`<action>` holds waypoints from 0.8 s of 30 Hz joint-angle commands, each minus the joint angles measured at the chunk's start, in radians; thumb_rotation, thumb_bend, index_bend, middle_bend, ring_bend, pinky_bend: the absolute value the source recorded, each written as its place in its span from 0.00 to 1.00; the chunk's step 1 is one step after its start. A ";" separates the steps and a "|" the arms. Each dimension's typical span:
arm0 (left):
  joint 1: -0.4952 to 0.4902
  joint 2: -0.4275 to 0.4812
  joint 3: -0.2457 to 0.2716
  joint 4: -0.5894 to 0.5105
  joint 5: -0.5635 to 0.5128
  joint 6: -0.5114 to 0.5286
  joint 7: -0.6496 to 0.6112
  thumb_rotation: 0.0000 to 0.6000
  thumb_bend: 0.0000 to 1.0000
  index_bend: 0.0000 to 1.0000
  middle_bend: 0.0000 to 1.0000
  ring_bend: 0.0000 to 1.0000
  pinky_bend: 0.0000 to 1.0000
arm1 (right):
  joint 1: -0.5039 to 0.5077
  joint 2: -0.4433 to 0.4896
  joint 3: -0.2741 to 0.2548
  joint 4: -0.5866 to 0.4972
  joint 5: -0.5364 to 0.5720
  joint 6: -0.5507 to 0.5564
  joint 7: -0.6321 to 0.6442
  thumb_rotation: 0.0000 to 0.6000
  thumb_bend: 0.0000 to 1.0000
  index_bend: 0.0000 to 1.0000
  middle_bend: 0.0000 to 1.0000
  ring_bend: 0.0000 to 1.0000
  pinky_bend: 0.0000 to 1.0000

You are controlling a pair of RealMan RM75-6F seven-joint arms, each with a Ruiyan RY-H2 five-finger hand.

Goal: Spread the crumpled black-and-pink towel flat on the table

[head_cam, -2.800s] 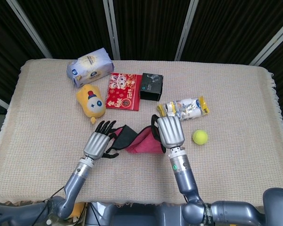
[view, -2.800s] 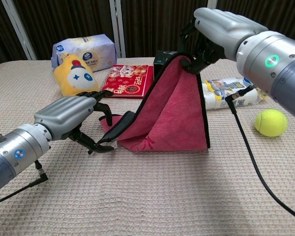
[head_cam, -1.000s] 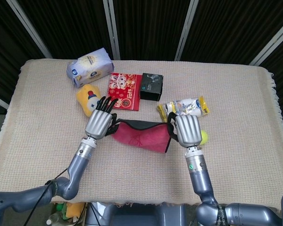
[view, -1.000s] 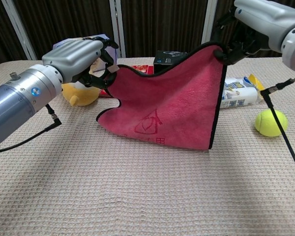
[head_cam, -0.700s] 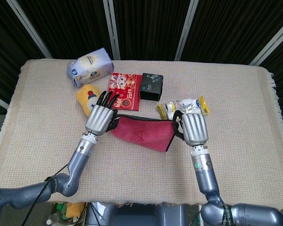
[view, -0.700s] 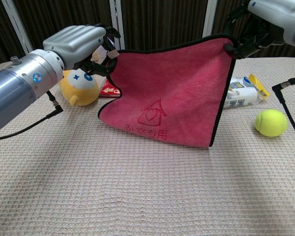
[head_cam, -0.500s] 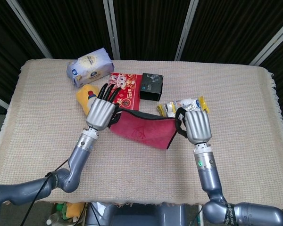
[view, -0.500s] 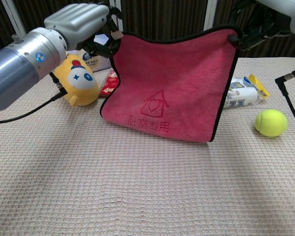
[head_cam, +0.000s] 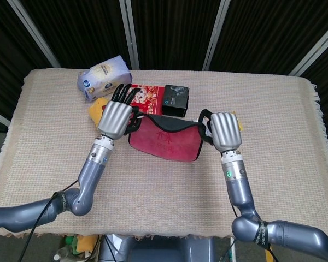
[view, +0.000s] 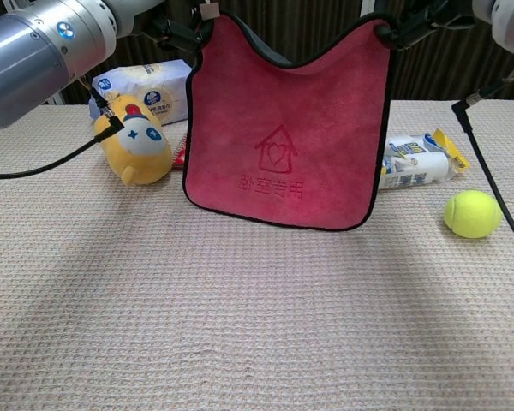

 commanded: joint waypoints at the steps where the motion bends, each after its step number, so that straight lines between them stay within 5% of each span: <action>1: -0.021 0.038 -0.028 -0.034 -0.071 -0.058 -0.044 1.00 0.59 0.72 0.13 0.00 0.00 | 0.022 -0.012 0.010 0.046 0.004 -0.027 0.036 1.00 0.63 0.66 1.00 1.00 0.94; 24: -0.173 0.024 -0.045 0.104 -0.155 -0.050 -0.088 1.00 0.59 0.72 0.13 0.00 0.00 | 0.124 -0.075 0.082 0.260 -0.051 -0.047 0.207 1.00 0.64 0.66 1.00 1.00 0.94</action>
